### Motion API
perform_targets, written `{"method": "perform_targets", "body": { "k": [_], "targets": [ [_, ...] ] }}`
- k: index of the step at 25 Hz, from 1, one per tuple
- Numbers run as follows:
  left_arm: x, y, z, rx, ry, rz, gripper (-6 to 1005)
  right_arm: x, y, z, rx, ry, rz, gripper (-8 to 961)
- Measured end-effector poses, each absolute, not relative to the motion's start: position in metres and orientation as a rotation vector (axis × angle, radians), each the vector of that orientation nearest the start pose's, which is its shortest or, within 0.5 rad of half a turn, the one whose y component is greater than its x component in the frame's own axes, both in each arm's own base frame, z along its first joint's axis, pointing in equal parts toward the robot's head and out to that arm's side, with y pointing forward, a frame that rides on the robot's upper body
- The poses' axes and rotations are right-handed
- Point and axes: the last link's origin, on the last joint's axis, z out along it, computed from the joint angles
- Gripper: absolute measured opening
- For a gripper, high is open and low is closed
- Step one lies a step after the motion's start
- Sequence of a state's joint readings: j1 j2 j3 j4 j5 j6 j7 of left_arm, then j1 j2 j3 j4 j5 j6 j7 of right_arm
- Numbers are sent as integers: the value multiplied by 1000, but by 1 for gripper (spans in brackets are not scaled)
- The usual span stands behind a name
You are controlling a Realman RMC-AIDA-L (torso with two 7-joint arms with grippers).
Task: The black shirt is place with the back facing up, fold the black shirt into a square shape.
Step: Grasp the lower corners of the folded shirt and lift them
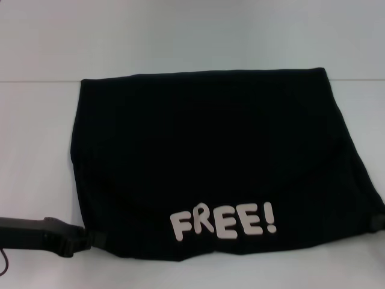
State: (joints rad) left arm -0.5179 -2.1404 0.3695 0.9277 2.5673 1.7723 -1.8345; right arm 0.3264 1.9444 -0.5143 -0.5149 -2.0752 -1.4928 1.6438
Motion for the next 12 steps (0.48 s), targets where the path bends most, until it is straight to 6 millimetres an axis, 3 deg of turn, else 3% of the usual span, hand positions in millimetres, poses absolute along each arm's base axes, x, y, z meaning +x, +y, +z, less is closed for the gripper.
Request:
{"method": "perform_targets", "body": {
  "k": [12],
  "targets": [
    [-318,271,44,-2651,-1375,-294,17,392,230,68,-2314,1369,649,35]
  ]
}}
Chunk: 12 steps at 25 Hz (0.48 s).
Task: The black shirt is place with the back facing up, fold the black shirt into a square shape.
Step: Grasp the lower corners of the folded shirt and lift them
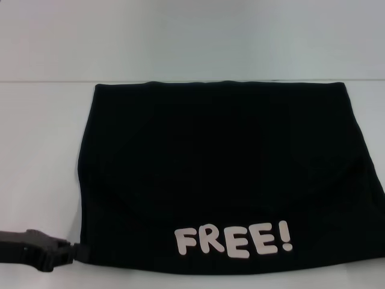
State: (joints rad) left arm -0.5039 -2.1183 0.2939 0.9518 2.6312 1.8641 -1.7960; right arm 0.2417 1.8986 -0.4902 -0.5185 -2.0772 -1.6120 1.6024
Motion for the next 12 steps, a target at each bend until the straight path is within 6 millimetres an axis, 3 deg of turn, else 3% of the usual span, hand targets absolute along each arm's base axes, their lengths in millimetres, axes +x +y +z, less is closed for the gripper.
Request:
{"method": "perform_targets", "body": {
  "k": [12],
  "targets": [
    [-312,254,53,-2711,-1422,-368,18,395,211,75,-2345,1430,640,34]
  ]
}}
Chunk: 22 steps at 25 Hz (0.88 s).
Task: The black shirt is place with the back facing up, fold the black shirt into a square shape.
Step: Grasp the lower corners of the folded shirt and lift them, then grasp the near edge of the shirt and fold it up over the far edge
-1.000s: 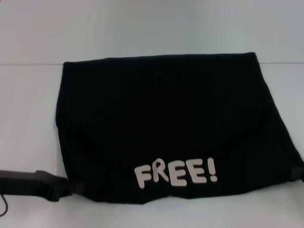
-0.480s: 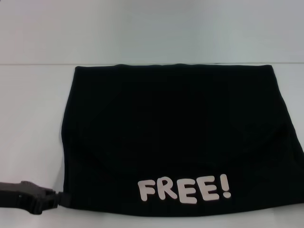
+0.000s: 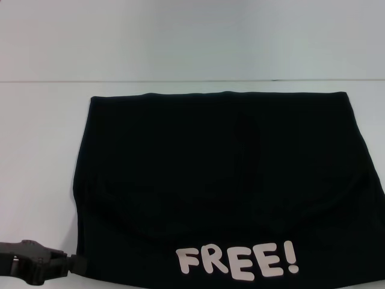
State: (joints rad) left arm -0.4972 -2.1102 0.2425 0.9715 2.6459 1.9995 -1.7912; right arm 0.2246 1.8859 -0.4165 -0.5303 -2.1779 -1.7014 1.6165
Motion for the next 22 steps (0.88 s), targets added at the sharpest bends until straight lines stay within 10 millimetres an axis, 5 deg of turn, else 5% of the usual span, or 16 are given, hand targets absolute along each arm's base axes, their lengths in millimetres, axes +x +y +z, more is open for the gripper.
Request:
{"method": "perform_targets", "body": {
  "k": [6,11,22],
  "targets": [
    [-306,261,59,-2727,-1395,-376,19,393,210,79,-2343,1434,659,34],
    [-296,291,70,-2702,-1295,-376,20,382,233,92,-2344,1337,700,35],
    [-261,405,67,-2464,-1120,-370,21,334,349,108,-2270,1202,682,37]
  ]
}}
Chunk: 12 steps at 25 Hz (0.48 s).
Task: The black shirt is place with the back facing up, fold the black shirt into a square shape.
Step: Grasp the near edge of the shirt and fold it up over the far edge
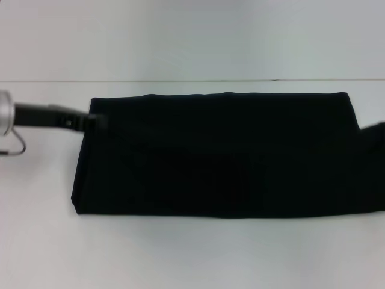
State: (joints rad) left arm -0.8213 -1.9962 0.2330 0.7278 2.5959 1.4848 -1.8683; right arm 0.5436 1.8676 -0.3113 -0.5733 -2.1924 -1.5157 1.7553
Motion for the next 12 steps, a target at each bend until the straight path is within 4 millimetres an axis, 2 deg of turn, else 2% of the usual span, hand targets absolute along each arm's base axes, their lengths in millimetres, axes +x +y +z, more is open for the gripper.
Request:
{"method": "perform_targets", "body": {
  "k": [5,9,12],
  "targets": [
    [-252,445,59,-2308,-1059,-289,22,312,398,97,-2205,1207,578,44],
    [-248,465,49,-2227,-987,-226,22,299,435,81,-2117,1228,478,50],
    [-245,477,41,-2170,-930,-180,22,297,445,74,-2075,1233,452,55]
  ]
}}
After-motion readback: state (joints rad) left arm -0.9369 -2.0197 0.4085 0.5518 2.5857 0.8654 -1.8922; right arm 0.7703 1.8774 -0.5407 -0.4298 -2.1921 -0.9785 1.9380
